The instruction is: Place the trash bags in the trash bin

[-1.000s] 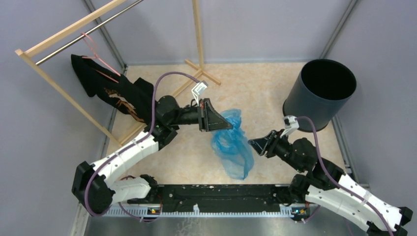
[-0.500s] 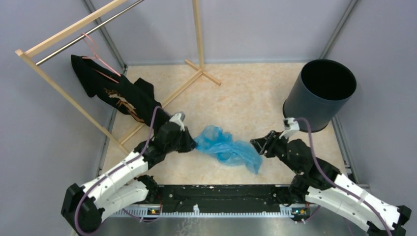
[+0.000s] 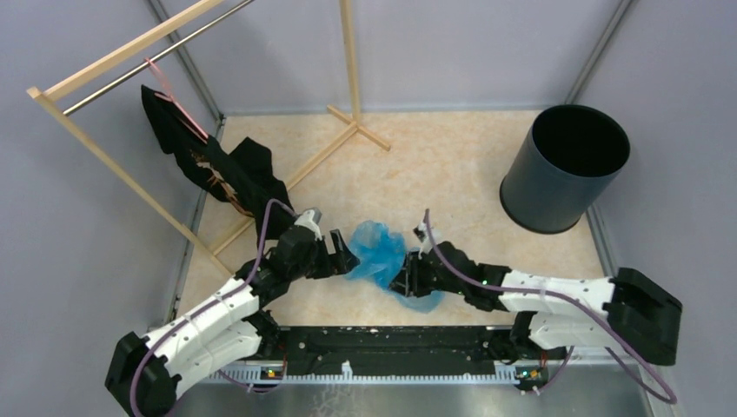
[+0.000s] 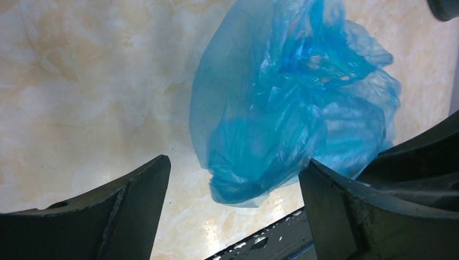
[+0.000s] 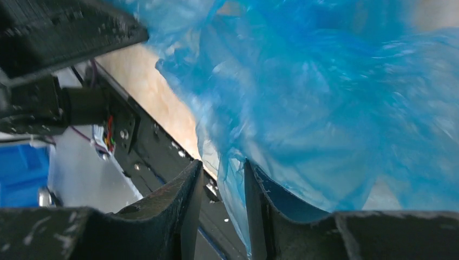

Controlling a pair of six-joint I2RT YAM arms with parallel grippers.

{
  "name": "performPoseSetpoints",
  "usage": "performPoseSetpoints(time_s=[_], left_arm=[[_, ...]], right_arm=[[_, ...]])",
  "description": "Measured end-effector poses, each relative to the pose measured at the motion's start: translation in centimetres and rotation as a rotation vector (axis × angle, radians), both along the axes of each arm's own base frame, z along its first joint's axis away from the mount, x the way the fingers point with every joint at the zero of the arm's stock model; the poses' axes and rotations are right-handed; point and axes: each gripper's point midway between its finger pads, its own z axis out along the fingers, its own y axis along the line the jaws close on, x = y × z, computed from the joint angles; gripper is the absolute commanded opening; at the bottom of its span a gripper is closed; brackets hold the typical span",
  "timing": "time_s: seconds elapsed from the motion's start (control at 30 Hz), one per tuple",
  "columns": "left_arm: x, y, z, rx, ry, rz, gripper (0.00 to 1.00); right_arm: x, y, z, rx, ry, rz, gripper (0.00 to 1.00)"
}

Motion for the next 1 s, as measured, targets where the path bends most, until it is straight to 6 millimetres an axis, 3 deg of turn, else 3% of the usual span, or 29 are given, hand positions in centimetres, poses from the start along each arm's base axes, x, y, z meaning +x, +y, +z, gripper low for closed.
performPoseSetpoints(time_s=[0.1,0.2,0.27,0.37,0.5,0.6,0.7,0.83,0.93,1.0], left_arm=[[0.0,-0.4,-0.9,0.012,0.03,-0.018,0.91],[0.3,-0.6,-1.5,0.029,0.035,-0.027,0.91],[0.6,-0.5,-1.9,0.057,0.036,-0.025,0.91],[1.5,-0.1,-1.9,0.107,0.006,-0.017,0.86],[2.6,0.2,-1.2,0.143,-0.041,-0.007,0.73],[3.1,0.3,-1.2,0.165,-0.057,-0.004,0.73],[3.4,0.6,-1.4,0.184,-0.065,0.004,0.73],[3.5,0.9,-1.4,0.196,-0.073,0.015,0.7],[3.6,1.1,-1.2,0.201,-0.08,0.023,0.68],[3.6,1.2,-1.0,0.198,-0.085,0.026,0.67]], right_arm=[[-1.6,1.9,-2.4,-0.026,0.049,0.068,0.36],[-2.2,2.1,-5.6,-0.098,0.116,0.093,0.38],[-2.6,2.2,-6.3,-0.124,0.138,0.112,0.42],[-2.6,2.8,-4.6,-0.115,0.112,0.133,0.55],[-1.9,2.7,1.5,-0.038,-0.002,0.129,0.74],[-1.4,1.2,6.6,0.037,-0.111,0.092,0.91],[-0.2,-1.5,9.9,0.054,-0.201,0.004,0.92],[3.5,-5.4,10.4,-0.014,-0.228,-0.145,0.91],[6.3,-8.0,8.5,-0.09,-0.189,-0.227,0.91],[7.3,-8.9,6.3,-0.121,-0.139,-0.236,0.84]])
